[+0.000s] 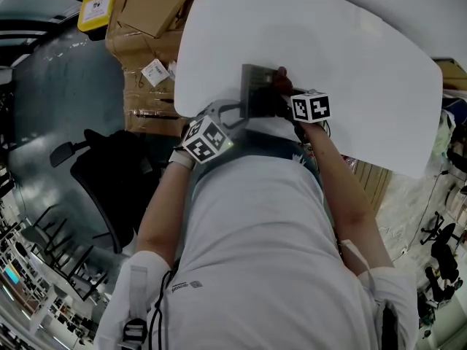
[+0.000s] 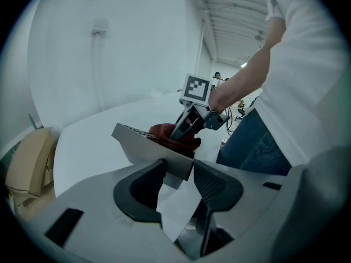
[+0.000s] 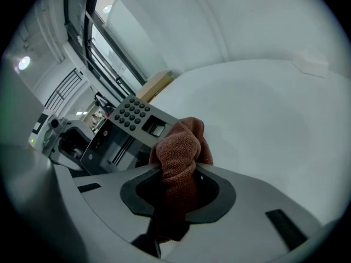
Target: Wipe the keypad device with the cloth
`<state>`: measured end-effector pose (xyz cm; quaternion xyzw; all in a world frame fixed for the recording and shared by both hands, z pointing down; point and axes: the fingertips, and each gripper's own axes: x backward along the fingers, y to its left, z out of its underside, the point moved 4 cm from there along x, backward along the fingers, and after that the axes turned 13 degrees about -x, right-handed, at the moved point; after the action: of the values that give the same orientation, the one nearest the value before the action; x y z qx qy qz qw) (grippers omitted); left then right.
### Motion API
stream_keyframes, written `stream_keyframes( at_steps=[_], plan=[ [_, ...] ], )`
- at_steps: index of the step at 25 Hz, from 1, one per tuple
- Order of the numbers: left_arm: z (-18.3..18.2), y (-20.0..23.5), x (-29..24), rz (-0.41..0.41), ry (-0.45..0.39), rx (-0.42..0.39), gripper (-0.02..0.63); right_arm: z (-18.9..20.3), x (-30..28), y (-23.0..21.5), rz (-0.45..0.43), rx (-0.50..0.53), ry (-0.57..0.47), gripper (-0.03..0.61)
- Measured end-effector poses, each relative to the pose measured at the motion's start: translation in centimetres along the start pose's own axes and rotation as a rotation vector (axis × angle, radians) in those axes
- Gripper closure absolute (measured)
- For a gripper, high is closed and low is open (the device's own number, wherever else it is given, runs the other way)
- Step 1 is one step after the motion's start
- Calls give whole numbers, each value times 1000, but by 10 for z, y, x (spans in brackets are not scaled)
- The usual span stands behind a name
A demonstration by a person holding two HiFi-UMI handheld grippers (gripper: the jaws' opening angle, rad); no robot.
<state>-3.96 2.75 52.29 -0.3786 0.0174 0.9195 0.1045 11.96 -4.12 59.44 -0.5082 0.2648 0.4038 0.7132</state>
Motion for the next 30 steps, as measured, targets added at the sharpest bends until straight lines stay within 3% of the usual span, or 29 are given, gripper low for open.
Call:
stream_keyframes(
  at_steps=[11, 16, 24, 30],
  plan=[
    [9, -7, 8, 13, 35, 2, 442, 51, 6, 22, -84, 39, 144, 479],
    [7, -7, 8, 11, 43, 3, 442, 23, 17, 41, -147, 30, 78, 479],
    [9, -7, 8, 4, 54, 32, 439, -46, 20, 109, -260, 151, -68, 479],
    [11, -7, 8, 4, 45, 50, 439, -62, 9, 132, -270, 200, -106, 479]
  ],
)
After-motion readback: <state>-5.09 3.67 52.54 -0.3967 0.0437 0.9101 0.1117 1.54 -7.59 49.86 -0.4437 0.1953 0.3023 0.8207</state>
